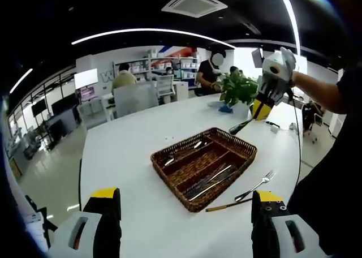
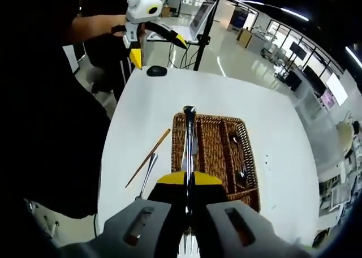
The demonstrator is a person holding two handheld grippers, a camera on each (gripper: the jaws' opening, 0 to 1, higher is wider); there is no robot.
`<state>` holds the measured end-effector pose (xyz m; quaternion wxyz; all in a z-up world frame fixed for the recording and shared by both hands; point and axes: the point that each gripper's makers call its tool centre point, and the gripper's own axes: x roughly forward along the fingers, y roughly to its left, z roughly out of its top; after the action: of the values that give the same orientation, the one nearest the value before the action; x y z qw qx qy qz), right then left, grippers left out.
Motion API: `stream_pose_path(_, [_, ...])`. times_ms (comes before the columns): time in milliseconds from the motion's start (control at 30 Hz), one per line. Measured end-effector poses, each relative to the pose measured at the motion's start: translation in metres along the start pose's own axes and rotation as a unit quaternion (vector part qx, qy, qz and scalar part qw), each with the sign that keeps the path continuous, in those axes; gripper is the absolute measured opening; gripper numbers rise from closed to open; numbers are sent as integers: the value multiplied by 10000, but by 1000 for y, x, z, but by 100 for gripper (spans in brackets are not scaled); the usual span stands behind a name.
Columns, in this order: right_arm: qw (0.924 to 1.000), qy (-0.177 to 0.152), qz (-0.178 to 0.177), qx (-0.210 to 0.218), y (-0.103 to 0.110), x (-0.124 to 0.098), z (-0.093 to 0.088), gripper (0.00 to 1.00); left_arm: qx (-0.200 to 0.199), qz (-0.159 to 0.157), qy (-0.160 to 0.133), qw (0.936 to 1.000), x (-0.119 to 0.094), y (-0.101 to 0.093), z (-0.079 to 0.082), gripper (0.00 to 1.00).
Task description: Arrange the knives, forks, and spoons in their matching storage slots by inserting each utensil handle-first until every utensil is classified and aligned in the correct compartment
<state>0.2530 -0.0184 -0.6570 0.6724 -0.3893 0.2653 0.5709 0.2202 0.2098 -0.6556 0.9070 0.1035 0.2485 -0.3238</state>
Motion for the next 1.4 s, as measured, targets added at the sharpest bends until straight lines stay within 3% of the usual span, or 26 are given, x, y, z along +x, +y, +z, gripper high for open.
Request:
stream_pose_path(333, [9999,-35,-47,-144,-3,0,7,0,-15,3,-4,10000,2,3,-2,100])
stream_pose_path(500, [10000,-20,-66,3,-9,1,10,0,-13,-11,0,10000,3,2,-3,100])
stream_pose_path(1400, [9993,-167,-225,-241,-62,33,37,0,49,-161,54,9998,5,-8,-14,100])
